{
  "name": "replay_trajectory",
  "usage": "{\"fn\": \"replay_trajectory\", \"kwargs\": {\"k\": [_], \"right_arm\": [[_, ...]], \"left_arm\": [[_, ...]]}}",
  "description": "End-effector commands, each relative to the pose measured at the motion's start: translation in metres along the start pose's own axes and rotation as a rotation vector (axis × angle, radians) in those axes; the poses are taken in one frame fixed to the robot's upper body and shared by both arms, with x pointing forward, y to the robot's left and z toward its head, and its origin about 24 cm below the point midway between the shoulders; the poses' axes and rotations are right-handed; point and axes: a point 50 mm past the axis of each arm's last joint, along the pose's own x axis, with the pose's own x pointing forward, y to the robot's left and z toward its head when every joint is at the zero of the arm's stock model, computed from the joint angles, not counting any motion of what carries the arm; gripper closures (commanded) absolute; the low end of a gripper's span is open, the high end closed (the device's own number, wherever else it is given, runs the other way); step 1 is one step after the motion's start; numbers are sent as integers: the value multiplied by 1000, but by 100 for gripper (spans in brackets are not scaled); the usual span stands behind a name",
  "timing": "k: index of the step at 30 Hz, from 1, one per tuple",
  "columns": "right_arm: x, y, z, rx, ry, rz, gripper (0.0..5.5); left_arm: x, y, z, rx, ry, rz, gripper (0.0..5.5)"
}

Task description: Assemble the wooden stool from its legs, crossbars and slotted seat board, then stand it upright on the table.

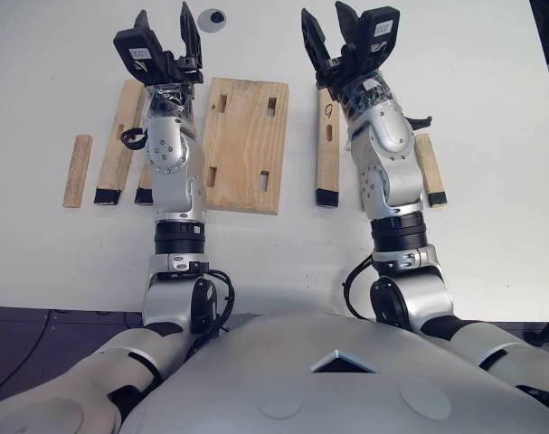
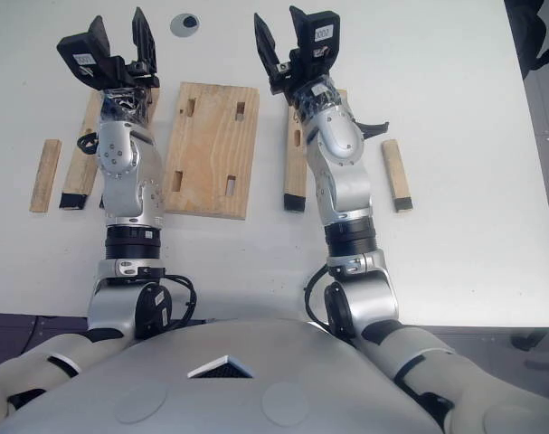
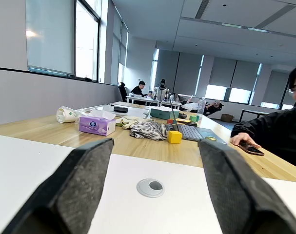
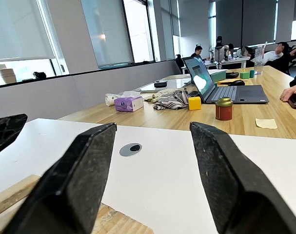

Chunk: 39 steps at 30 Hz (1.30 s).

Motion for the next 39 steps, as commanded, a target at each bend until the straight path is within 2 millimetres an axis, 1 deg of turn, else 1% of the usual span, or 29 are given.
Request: {"fn": "replay_trajectory", "kwargs": {"k": [1, 13, 16, 19, 21, 22, 24, 26, 28, 30, 32, 34, 37, 39], "right_arm": [[1, -4, 2, -26, 9, -2, 273], [2, -6, 2, -30, 9, -5, 273], [2, -9, 1, -38, 12, -25, 273], [-2, -14, 2, -64, 14, -35, 273], [-13, -26, -1, -103, 41, -14, 273], [-20, -35, -1, -123, 56, -9, 273], [-37, -58, 6, -170, 72, -36, 273], [-60, -77, 13, -212, 102, -57, 273], [-93, -92, 13, -246, 181, -63, 273], [-131, -106, 9, -274, 292, -74, 273], [-156, -116, 8, -285, 371, -83, 273], [-176, -121, 6, -293, 440, -72, 273], [-193, -127, 3, -299, 504, -72, 273], [-204, -129, -6, -291, 572, -77, 273]], "left_arm": [[2, -1, 1, 9, -2, -10, 232], [1, 0, 0, 11, 1, -3, 232], [1, 0, -1, 12, 1, -1, 232], [-1, 4, 0, 22, 2, 4, 232], [-6, 11, -1, 43, 10, 4, 232], [-11, 17, -1, 57, 14, 15, 232], [-19, 30, -2, 81, 27, 43, 232], [-28, 39, -1, 94, 30, 82, 232], [-36, 41, -1, 95, 38, 105, 232], [-42, 41, -4, 89, 49, 125, 232], [-48, 41, -4, 86, 53, 150, 232], [-54, 43, -4, 84, 54, 175, 232], [-61, 44, -3, 87, 60, 199, 232], [-64, 46, -3, 89, 64, 209, 232]]}}
